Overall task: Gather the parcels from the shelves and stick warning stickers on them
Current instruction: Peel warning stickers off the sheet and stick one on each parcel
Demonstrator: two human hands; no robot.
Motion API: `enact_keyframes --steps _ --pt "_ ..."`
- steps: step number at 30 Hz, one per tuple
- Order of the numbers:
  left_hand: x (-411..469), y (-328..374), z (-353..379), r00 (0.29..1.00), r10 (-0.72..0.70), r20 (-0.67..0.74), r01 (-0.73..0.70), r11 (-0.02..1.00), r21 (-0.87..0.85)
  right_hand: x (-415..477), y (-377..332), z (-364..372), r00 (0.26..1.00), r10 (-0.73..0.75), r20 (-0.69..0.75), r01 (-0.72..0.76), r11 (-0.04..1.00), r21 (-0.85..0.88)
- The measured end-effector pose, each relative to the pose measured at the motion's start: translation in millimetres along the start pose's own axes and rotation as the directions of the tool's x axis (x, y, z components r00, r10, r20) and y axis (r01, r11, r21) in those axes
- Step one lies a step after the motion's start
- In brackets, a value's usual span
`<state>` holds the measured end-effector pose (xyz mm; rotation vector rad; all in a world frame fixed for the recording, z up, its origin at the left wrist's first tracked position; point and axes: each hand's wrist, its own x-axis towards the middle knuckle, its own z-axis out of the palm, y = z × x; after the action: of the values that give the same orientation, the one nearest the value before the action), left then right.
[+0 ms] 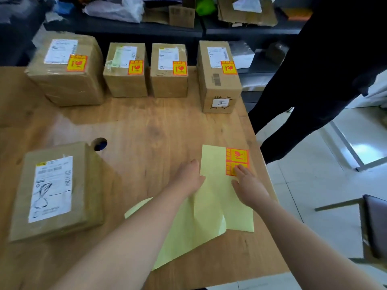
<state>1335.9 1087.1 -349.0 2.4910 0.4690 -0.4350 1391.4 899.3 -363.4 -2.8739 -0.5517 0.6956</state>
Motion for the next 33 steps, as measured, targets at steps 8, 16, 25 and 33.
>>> enact_keyframes --steps 8,16,25,33 --pt "49.6 34.4 13.9 0.974 -0.214 -0.08 0.188 0.948 -0.257 26.0 12.0 3.2 0.984 -0.177 -0.028 0.178 0.98 0.093" --pt "61.9 30.2 15.8 0.968 -0.164 -0.188 0.147 0.984 -0.1 40.6 18.2 -4.5 0.965 -0.264 -0.001 0.261 0.955 0.139" --pt "71.1 26.8 10.7 0.963 -0.06 -0.262 0.007 0.981 -0.196 60.9 10.8 -13.4 0.94 -0.341 0.013 0.332 0.922 0.198" --pt "76.0 45.4 -33.9 0.931 -0.28 -0.236 -0.049 0.543 -0.838 63.7 -20.1 -59.8 0.888 -0.284 -0.362 0.401 0.862 0.31"
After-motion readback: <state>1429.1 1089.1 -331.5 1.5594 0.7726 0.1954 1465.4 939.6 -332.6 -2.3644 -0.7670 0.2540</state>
